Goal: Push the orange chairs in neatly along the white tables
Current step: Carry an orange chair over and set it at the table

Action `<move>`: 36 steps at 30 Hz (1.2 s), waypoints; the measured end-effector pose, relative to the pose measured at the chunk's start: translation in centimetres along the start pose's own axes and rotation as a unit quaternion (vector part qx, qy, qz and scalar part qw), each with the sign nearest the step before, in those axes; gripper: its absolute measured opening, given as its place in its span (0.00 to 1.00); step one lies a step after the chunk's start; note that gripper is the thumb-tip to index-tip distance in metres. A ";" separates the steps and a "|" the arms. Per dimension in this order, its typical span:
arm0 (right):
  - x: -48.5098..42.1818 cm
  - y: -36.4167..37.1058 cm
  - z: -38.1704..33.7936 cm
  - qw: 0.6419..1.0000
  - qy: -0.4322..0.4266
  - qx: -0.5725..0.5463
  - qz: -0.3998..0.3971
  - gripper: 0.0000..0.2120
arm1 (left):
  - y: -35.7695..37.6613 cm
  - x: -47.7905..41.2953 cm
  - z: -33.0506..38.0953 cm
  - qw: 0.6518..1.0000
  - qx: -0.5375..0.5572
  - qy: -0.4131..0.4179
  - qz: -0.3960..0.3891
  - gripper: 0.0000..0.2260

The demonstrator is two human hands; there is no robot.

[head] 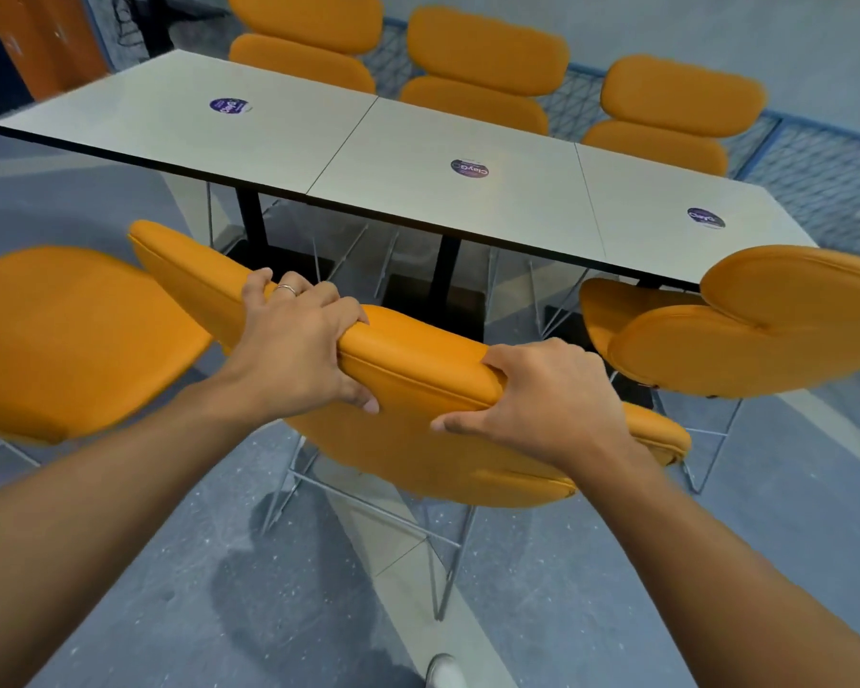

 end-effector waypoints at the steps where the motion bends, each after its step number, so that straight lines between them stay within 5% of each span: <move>1: -0.3 -0.1 0.9 1.000 0.001 0.003 -0.003 0.45 | 0.1 -0.5 0.5 1.000 -0.003 -0.002 0.005 0.38; 36: -17.6 -1.2 18.7 0.998 -0.049 -0.005 0.043 0.42 | 3.3 -19.1 6.2 0.987 -0.052 -0.138 0.065 0.34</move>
Point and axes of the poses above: each hand's wrist, its own x-axis away from the middle knuckle, its own y-axis out of the palm, z = x × y, the point moved 10 cm from there along -x, towards the middle knuckle, and after that the axes turned 8 degrees about -x, right-handed, at the moved point
